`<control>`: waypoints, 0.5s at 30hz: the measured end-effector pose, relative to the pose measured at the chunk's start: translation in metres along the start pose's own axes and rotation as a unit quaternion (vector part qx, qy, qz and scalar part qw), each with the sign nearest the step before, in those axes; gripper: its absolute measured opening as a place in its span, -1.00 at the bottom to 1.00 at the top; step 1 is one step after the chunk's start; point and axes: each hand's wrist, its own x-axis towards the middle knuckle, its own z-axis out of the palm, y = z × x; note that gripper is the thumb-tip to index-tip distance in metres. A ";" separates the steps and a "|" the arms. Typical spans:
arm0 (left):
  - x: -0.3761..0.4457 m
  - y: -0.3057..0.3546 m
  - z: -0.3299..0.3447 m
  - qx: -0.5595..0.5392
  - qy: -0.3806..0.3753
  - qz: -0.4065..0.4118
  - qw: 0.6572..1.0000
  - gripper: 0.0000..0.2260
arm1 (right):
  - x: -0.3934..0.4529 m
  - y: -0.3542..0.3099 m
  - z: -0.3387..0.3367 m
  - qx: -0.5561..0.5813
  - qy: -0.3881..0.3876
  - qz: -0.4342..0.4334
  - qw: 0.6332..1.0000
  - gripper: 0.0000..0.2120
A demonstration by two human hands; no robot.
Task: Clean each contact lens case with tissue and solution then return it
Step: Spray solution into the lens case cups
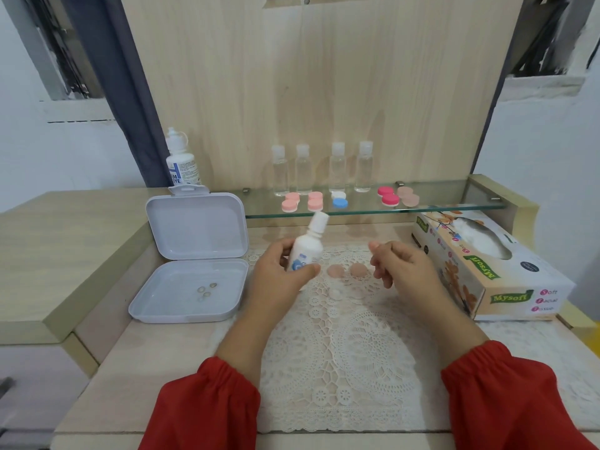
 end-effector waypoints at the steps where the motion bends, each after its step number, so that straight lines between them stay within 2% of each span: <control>1: 0.002 -0.003 -0.001 -0.001 0.016 0.002 1.000 -0.62 | -0.002 0.003 -0.003 -0.028 -0.016 0.000 0.999 -0.69; 4: 0.008 -0.007 0.001 0.008 0.048 0.009 0.999 -0.63 | -0.008 0.008 -0.009 -0.127 -0.074 0.007 0.989 -0.82; 8: 0.015 -0.011 0.002 0.012 0.056 0.000 0.998 -0.66 | -0.008 0.011 -0.009 -0.190 -0.114 0.008 0.975 -0.71; 12: 0.013 -0.012 0.001 0.048 0.037 -0.013 0.998 -0.62 | -0.007 0.011 -0.004 -0.297 -0.142 -0.021 0.944 -0.65; 13: 0.011 -0.011 0.002 0.075 0.056 -0.015 0.996 -0.58 | -0.007 0.011 -0.004 -0.310 -0.143 -0.025 0.940 -0.66; 15: 0.005 -0.009 0.003 0.140 0.162 0.038 0.976 -0.61 | -0.007 0.010 -0.004 -0.318 -0.142 -0.028 0.937 -0.68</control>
